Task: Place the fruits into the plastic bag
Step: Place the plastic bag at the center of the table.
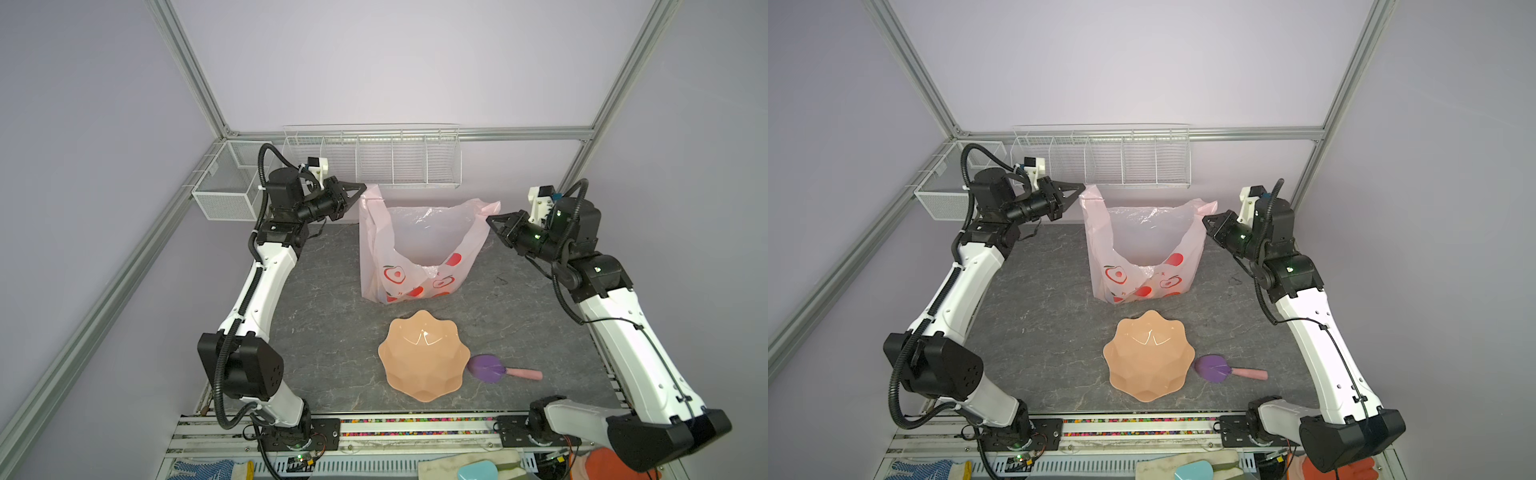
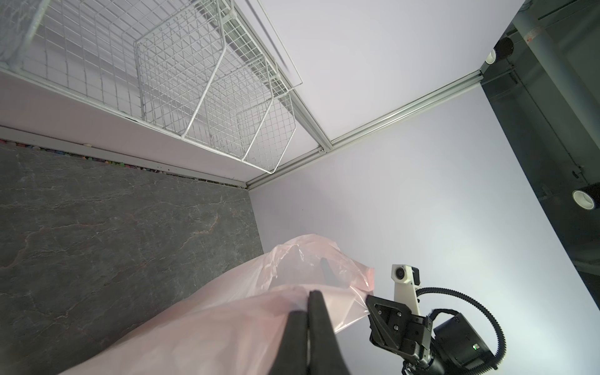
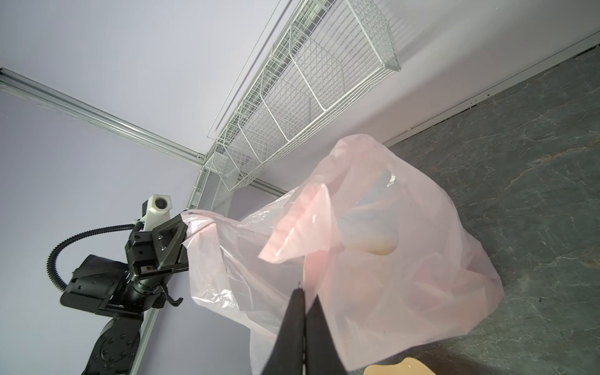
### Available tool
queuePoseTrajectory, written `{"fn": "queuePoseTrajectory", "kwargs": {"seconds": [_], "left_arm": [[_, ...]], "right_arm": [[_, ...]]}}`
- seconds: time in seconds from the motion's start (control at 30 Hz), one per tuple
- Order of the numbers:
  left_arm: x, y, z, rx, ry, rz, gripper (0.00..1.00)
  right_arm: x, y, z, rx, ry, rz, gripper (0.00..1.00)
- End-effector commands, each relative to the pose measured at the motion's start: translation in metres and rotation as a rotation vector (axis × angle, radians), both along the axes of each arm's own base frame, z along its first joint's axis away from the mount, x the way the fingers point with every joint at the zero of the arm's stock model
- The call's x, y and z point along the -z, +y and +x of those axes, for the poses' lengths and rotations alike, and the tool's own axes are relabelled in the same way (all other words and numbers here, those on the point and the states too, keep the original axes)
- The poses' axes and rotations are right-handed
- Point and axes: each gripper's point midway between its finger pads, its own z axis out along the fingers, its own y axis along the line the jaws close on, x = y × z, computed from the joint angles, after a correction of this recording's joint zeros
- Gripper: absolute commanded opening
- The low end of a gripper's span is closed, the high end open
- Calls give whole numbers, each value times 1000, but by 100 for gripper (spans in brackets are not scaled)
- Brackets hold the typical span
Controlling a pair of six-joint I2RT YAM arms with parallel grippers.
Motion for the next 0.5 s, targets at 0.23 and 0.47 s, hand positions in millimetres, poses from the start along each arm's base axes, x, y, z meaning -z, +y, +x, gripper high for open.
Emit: {"fn": "queuePoseTrajectory", "kwargs": {"seconds": [0.23,0.47], "left_arm": [[50,-3,17,19,31,41,0],[21,4,14,-30,-38,17,60]], "right_arm": [[24,9,2,-52,43,-6,7],[25,-15,-4,7,82,-117,57]]}}
